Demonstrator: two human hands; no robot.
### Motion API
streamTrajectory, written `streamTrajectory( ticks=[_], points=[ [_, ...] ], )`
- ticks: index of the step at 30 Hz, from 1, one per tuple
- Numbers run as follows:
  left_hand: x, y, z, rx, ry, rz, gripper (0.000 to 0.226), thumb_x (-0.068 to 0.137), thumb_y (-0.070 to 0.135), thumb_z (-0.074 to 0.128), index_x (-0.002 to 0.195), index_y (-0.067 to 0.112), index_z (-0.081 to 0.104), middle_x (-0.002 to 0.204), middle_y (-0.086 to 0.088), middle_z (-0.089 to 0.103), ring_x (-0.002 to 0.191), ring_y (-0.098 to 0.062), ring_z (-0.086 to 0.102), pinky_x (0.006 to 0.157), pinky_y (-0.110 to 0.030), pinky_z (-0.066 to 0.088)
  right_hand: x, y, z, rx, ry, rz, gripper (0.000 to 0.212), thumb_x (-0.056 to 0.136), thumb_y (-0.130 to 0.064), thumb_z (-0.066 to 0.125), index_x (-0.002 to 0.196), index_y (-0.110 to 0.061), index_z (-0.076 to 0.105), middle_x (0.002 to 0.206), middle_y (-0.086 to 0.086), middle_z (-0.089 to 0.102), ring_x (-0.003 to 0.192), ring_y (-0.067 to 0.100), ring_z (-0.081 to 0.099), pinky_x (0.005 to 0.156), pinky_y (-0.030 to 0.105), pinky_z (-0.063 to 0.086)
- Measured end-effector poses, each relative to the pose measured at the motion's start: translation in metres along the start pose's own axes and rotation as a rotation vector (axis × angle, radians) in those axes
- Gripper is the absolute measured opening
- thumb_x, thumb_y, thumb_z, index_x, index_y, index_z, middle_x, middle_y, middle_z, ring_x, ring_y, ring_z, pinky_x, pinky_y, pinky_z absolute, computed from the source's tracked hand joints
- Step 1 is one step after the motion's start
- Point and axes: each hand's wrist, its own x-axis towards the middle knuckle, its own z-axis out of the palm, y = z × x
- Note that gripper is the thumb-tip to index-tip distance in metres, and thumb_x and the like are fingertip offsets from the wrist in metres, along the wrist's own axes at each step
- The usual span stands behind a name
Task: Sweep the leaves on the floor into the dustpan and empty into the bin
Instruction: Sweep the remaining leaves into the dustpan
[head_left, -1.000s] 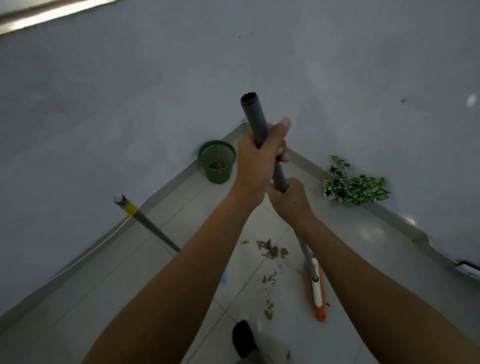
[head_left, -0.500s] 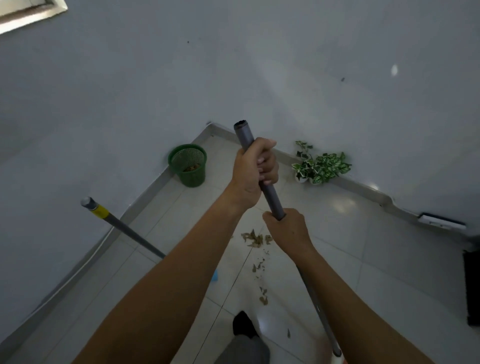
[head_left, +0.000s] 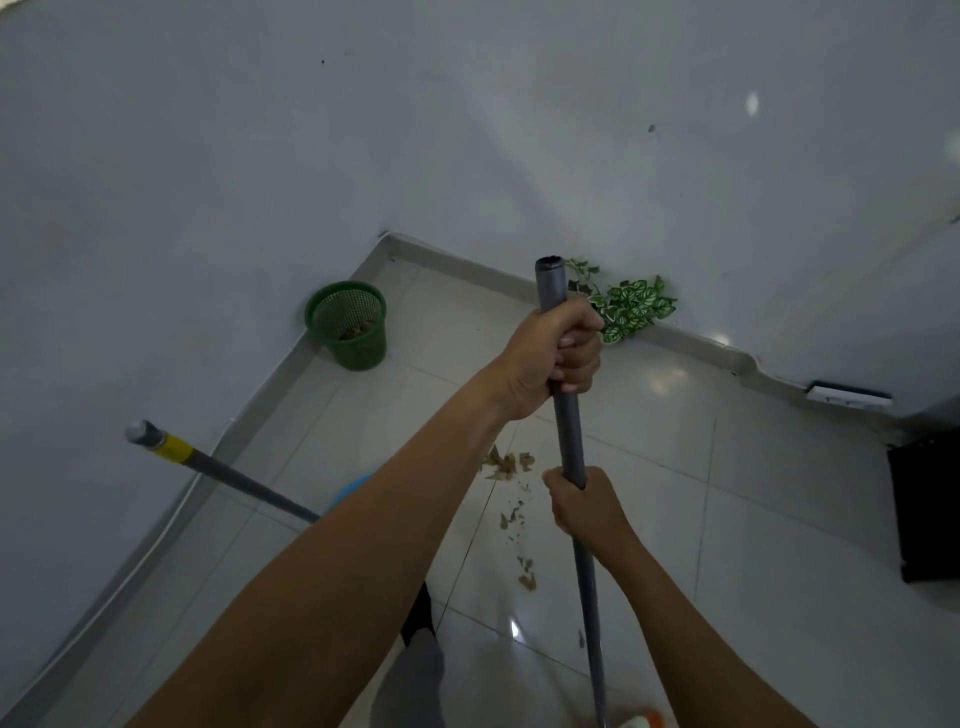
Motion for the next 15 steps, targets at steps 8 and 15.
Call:
streamTrajectory(
  ticks=[8, 15],
  points=[
    [0.038, 0.076, -0.075, 0.022, 0.189, 0.072, 0.058, 0.089, 0.009, 0.039, 0.035, 0.025, 0.03, 0.03, 0.009, 0.023, 0.027, -0.008, 0.017, 0.035, -0.013, 0.019, 0.082, -0.067, 0.073, 0.075, 0.172, -0.08, 0.045, 0.084, -0.003, 0.056, 0.048, -0.015, 0.033, 0.034, -0.012, 0.032, 0.034, 0.004, 0.028, 0.039, 0.019, 0.026],
    [0.051, 0.167, -0.121, 0.061, 0.262, 0.216, 0.057, 0.091, 0.01, 0.042, 0.038, 0.024, 0.029, 0.033, 0.007, 0.021, 0.031, -0.01, 0.014, 0.038, -0.018, 0.016, 0.147, -0.155, 0.116, 0.063, 0.137, -0.284, 0.039, 0.075, -0.014, 0.056, 0.048, -0.017, 0.029, 0.032, -0.011, 0.026, 0.033, 0.005, 0.022, 0.04, 0.021, 0.022]
  ],
)
